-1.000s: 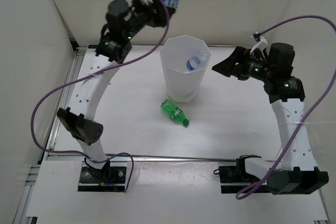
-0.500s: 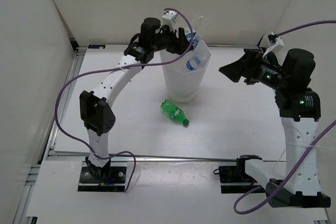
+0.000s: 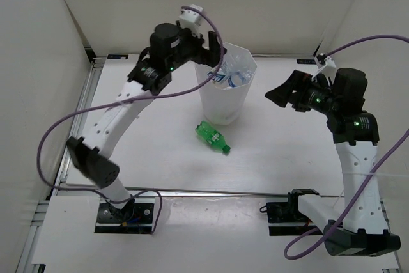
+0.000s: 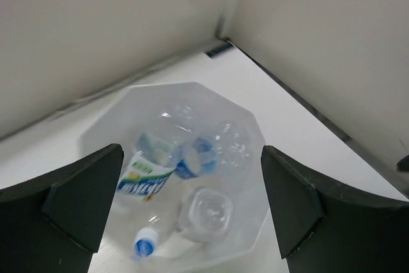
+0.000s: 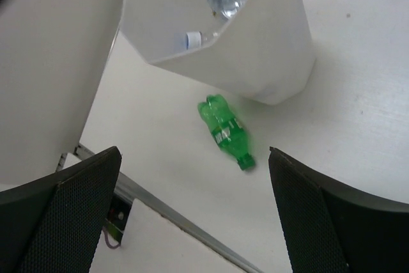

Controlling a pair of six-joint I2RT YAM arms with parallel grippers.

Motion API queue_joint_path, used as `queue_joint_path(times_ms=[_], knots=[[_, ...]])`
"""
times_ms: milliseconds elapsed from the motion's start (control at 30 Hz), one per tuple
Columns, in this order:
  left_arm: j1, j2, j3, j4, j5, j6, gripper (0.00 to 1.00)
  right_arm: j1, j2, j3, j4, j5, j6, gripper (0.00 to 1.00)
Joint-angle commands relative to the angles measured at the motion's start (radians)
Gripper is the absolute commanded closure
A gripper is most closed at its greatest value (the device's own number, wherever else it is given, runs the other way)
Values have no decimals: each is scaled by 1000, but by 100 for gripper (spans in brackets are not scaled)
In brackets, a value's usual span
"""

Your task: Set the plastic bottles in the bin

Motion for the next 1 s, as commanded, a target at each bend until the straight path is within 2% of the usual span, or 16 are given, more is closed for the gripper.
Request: queue_joint_path(times_ms=[0,67,100,133,167,200,233,267,300,333,400,533,667,833,933,967], knots=[[0,-282,-79,25,-319,85,0,14,-31,-82,21,-66,-77,0],[0,-376,-203,25,-447,94,0,50,-40,-174,32,-85,-150,0],[0,-426,-252,25,-568,65,0,63,-40,-205,41,-62,-159,0],[0,-533,-307,25,-634,22,0,63,-40,-237,41,-43,-160,0],[0,-593,-444,25,-699,-39,0,63,-40,-312,72,-34,-160,0],[0,-658,-519,25,-806,-178,0,63,-49,-356,92,-23,-160,0],[0,-781,-585,25,-843,-232,0,75,-63,-404,116,-11,-160,0],[0,-840,-710,25,-878,-283,0,75,-63,-459,183,-11,-160,0],[0,-897,-769,25,-908,-343,0,101,-77,-554,213,-11,-160,0],[0,-998,-821,25,-908,-360,0,115,-77,-590,237,4,-160,0],[0,-1083,-936,0,-897,-372,0,176,-56,-637,286,29,-160,0],[0,-1192,-970,-127,-940,-446,0,346,49,-659,308,159,-160,5],[0,-1151,-863,-437,-986,-504,0,542,170,-648,376,305,-160,8],[0,-1093,-760,-699,-997,-601,0,710,309,-599,429,486,-184,7],[0,-1103,-748,-738,-997,-612,0,816,380,-578,461,584,-215,4],[0,-1121,-748,-747,-997,-612,0,869,406,-564,471,662,-228,4]])
